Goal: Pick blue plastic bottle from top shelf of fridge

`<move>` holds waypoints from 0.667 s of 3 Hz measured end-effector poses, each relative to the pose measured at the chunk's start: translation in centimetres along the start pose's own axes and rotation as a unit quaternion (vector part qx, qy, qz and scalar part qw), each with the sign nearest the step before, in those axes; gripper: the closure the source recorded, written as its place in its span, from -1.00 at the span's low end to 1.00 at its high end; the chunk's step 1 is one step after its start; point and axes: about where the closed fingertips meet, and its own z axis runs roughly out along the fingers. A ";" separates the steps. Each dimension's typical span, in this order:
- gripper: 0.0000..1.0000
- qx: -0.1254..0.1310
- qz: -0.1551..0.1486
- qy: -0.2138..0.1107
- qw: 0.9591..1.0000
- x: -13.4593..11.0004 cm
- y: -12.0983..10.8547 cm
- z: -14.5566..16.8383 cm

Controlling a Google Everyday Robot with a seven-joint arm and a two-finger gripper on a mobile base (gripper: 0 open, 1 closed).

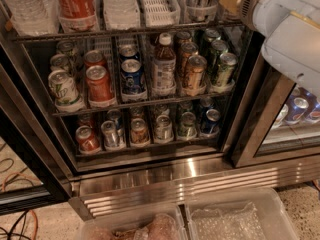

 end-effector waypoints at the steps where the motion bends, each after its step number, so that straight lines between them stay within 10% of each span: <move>1: 1.00 0.000 0.000 -0.028 1.000 -1.9 -0.3 -0.6; 2: 1.00 -0.006 -0.011 -0.057 0.998 -4.1 -0.3 -1.6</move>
Offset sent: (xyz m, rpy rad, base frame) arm -0.0252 -0.0024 0.0511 0.0412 -0.1857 0.0281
